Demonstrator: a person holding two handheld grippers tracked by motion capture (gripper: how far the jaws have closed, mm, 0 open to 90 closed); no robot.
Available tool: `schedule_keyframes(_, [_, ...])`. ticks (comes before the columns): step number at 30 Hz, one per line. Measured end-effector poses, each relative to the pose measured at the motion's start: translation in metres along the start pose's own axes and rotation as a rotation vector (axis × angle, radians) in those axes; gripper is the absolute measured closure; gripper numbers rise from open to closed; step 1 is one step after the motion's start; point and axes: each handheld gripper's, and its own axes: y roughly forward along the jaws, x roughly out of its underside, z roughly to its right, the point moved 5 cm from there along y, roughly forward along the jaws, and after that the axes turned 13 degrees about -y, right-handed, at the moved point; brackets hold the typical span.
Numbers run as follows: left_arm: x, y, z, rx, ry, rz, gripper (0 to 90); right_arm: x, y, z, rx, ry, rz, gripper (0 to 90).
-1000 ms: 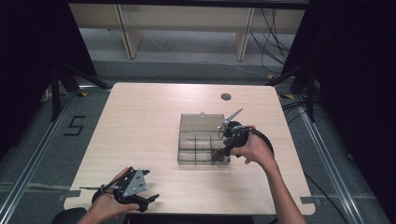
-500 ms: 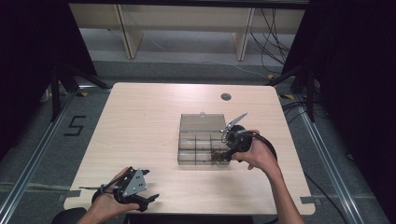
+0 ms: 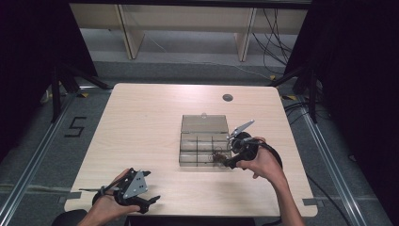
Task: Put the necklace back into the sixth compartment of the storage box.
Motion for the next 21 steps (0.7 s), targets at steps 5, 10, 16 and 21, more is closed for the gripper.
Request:
schedule_keyframes(5, [0.000,0.000,0.000,-0.003,0.007,-0.003,15.0,0.004,0.000,-0.003,-0.003,0.019,-0.003,33.1])
schedule_keyframes(10, [-0.001,0.000,0.000,0.001,0.028,-0.002,15.0,0.007,-0.001,-0.004,0.011,0.012,0.022,31.3])
schedule_keyframes(16, [-0.001,0.000,0.002,0.001,-0.001,0.010,15.0,0.013,0.001,-0.007,0.006,0.026,0.020,29.2])
schedule_keyframes(21, [-0.001,0.000,0.002,0.002,0.004,0.010,15.0,0.015,0.002,-0.009,0.003,0.045,0.027,28.4])
